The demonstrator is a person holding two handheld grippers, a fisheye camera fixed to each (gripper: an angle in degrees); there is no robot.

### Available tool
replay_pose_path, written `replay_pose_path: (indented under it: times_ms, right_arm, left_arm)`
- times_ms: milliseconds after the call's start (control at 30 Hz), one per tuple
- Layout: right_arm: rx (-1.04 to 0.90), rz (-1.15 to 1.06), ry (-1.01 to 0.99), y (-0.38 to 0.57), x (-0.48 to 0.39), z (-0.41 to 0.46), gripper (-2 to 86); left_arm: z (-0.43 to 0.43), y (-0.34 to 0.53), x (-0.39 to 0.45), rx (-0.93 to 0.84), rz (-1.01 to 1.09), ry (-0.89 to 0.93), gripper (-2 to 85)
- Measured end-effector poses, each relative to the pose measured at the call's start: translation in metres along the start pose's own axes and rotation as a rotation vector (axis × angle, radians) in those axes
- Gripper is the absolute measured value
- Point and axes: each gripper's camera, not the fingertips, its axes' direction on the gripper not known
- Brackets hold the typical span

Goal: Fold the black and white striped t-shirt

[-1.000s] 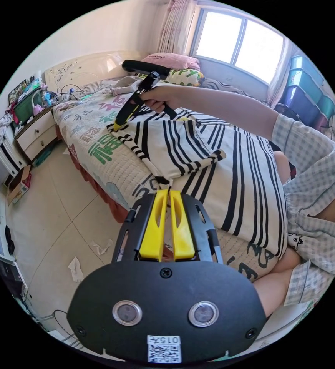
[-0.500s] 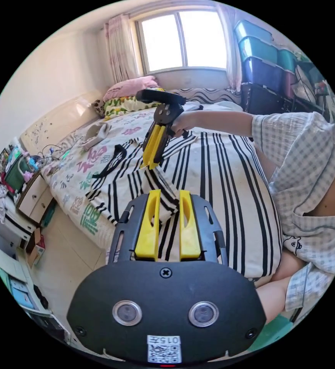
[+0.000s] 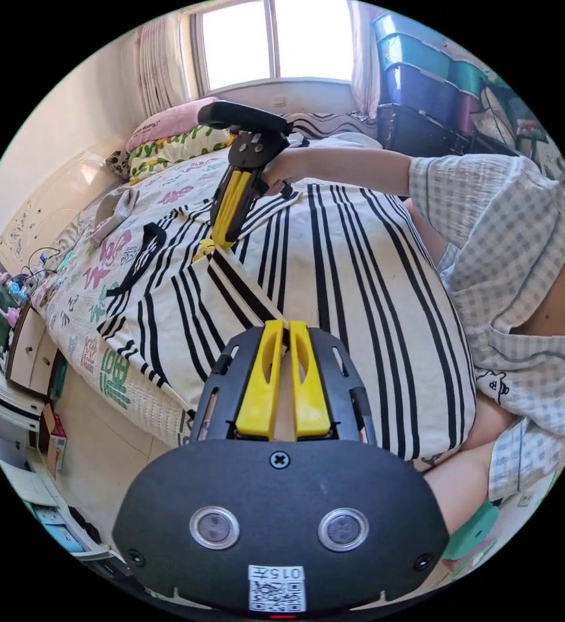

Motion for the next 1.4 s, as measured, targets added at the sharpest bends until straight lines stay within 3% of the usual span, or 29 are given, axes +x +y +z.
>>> replay_pose_path:
  times_ms: [300,400,467,567,767,1033,1200,1300,1400]
  right_arm:
    - [-0.134,-0.097,-0.023,0.02,-0.021,-0.008,3.4]
    - [-0.03,-0.062,-0.112,0.026,-0.022,-0.028,4.2]
    - [0.036,0.004,-0.086,0.024,-0.022,-0.036,4.8]
    - [-0.046,0.073,0.011,0.02,-0.02,-0.026,5.2]
    - [-0.083,0.078,0.06,0.041,-0.016,-0.022,2.0]
    - [-0.001,0.167,-0.077,0.078,0.004,-0.043,0.1]
    - [0.184,0.336,0.003,0.112,0.055,-0.084,5.7]
    - [0.163,0.441,0.092,0.122,0.094,-0.094,7.2]
    - [0.16,0.545,0.123,0.13,0.13,-0.099,9.6]
  left_arm:
    - [0.012,0.003,0.005,-0.096,0.048,0.029,1.3]
    - [-0.007,0.013,0.005,-0.029,0.047,0.036,1.2]
    - [-0.028,0.02,-0.001,0.105,0.003,0.023,1.1]
    - [-0.034,0.021,-0.019,0.19,-0.12,-0.003,1.0]
    - [0.021,0.005,-0.025,-0.041,-0.096,0.071,0.7]
    - [0.023,-0.003,-0.022,-0.052,-0.078,0.045,1.0]
    - [-0.016,0.009,-0.062,0.208,-0.332,-0.103,3.2]
    - [-0.012,0.006,-0.117,0.191,-0.563,-0.233,5.2]
    - [0.007,-0.006,-0.174,0.131,-0.7,-0.223,7.2]
